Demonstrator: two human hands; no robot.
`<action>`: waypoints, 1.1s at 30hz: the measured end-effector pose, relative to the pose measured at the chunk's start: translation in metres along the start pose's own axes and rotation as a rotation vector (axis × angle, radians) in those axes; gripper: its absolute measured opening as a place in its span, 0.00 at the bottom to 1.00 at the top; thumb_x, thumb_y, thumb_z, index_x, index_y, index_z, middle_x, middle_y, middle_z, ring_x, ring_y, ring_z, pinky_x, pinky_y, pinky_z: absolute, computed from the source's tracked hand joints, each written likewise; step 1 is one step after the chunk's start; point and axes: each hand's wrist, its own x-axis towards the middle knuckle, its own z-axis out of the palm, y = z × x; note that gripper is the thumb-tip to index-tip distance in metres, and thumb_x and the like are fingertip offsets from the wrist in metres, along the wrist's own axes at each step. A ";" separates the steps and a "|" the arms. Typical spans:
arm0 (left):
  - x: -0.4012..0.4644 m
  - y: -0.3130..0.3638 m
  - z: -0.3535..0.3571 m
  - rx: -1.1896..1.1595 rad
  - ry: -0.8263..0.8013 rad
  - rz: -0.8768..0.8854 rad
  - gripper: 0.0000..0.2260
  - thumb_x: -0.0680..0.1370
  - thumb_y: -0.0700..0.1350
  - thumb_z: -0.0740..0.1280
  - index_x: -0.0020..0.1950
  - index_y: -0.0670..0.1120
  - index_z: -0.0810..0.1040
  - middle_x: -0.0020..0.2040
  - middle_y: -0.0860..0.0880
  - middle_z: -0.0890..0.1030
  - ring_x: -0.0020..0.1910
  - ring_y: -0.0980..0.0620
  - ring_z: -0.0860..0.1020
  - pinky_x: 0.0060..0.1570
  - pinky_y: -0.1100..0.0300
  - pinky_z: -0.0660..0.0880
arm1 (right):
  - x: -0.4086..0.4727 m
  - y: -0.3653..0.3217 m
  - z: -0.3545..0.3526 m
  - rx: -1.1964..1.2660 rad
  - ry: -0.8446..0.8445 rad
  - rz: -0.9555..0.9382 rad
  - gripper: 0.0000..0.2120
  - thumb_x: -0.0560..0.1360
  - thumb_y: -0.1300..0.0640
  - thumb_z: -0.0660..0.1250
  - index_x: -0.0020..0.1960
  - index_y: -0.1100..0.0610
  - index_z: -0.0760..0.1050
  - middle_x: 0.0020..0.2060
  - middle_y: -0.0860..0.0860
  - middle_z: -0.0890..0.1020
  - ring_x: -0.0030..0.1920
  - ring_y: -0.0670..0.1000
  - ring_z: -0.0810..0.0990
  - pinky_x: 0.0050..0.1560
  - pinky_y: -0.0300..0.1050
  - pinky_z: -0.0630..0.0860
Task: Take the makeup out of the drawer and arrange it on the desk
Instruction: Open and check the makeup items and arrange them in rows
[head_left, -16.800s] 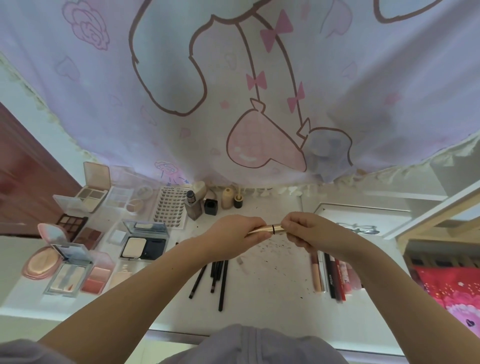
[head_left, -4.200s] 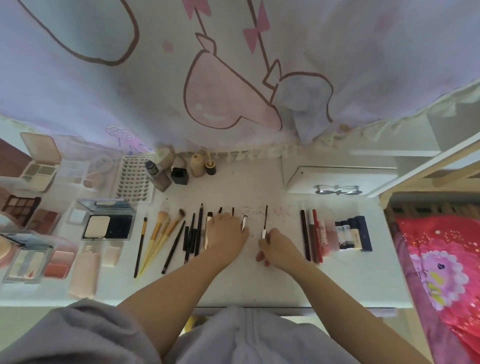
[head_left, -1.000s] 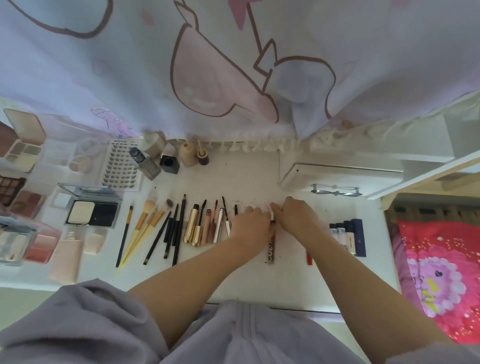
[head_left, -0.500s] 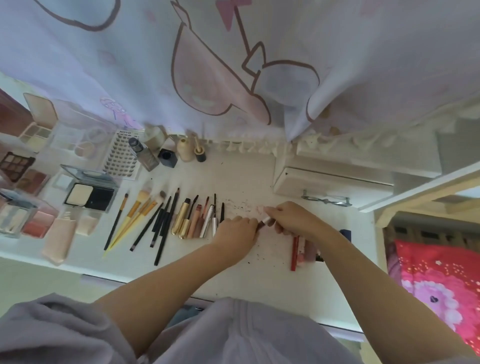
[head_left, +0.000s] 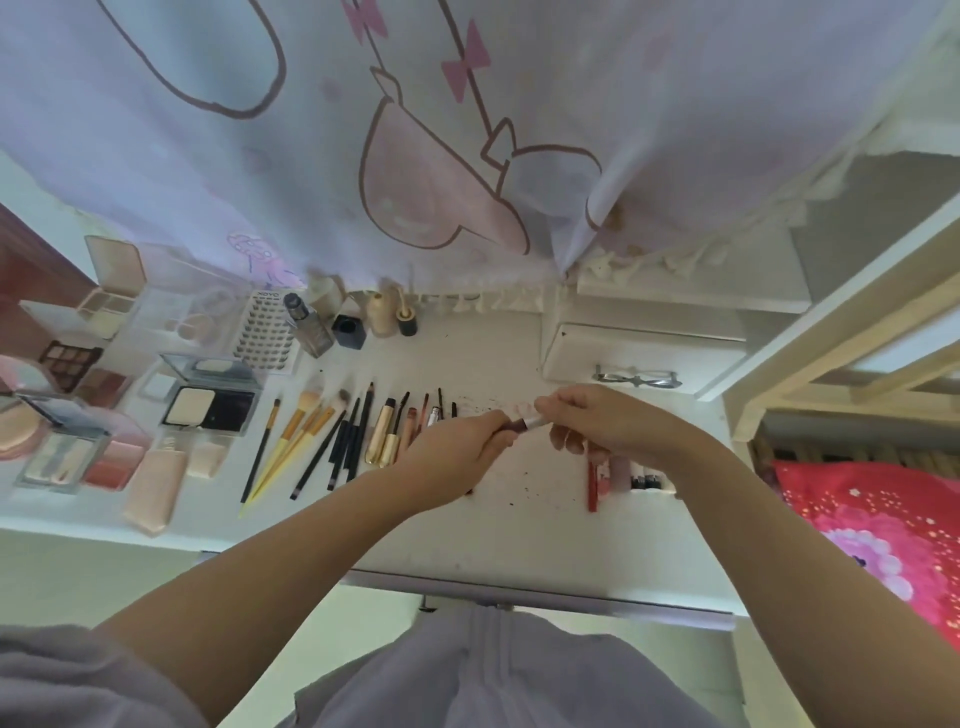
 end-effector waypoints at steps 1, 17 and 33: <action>-0.005 0.001 -0.003 0.015 -0.002 0.015 0.12 0.83 0.52 0.51 0.56 0.48 0.70 0.34 0.55 0.70 0.29 0.58 0.68 0.29 0.61 0.64 | -0.004 -0.003 0.003 -0.021 0.016 0.014 0.18 0.79 0.42 0.58 0.45 0.55 0.77 0.27 0.45 0.76 0.26 0.43 0.69 0.30 0.38 0.66; -0.058 -0.004 -0.019 0.073 0.025 0.102 0.11 0.83 0.51 0.52 0.55 0.48 0.70 0.34 0.56 0.69 0.30 0.58 0.68 0.29 0.63 0.62 | -0.051 -0.023 0.048 -0.048 0.100 -0.020 0.15 0.79 0.46 0.59 0.45 0.56 0.76 0.26 0.45 0.76 0.21 0.39 0.70 0.26 0.34 0.69; -0.067 -0.009 -0.016 0.098 0.001 0.123 0.12 0.83 0.51 0.52 0.56 0.48 0.71 0.34 0.56 0.70 0.30 0.59 0.68 0.31 0.65 0.63 | -0.055 -0.020 0.056 0.004 0.066 0.025 0.13 0.80 0.50 0.59 0.47 0.57 0.76 0.28 0.47 0.76 0.22 0.40 0.71 0.28 0.35 0.69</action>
